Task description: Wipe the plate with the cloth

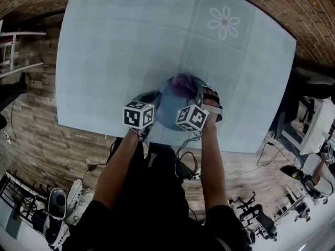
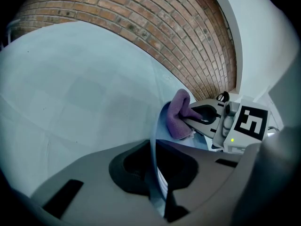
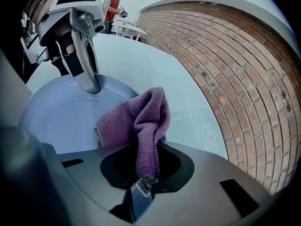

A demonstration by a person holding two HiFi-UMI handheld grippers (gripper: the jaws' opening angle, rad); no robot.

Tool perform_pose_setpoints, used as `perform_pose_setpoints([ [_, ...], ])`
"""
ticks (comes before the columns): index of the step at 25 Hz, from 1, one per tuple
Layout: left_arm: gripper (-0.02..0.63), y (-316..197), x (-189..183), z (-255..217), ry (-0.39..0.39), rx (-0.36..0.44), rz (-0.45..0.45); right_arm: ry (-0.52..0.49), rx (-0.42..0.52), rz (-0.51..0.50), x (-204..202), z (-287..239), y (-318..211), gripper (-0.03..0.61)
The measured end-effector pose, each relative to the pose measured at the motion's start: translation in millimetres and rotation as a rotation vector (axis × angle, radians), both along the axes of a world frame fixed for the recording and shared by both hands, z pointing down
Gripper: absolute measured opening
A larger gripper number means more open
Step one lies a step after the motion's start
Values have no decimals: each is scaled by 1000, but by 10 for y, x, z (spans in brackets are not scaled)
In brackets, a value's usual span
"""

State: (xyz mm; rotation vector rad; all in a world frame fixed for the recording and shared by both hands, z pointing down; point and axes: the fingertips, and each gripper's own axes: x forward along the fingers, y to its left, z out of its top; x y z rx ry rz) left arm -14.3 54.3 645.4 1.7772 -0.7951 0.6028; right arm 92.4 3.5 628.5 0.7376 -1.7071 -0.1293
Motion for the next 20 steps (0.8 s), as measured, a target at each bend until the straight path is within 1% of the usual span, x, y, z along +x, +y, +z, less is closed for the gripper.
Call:
perform_pose_setpoints([
  [6, 51, 6, 10, -11, -5, 6, -1, 17, 1, 72, 250, -3, 85, 71],
  [20, 51, 3, 0, 2, -2, 6, -1, 42, -29, 164, 537, 14, 402, 71],
])
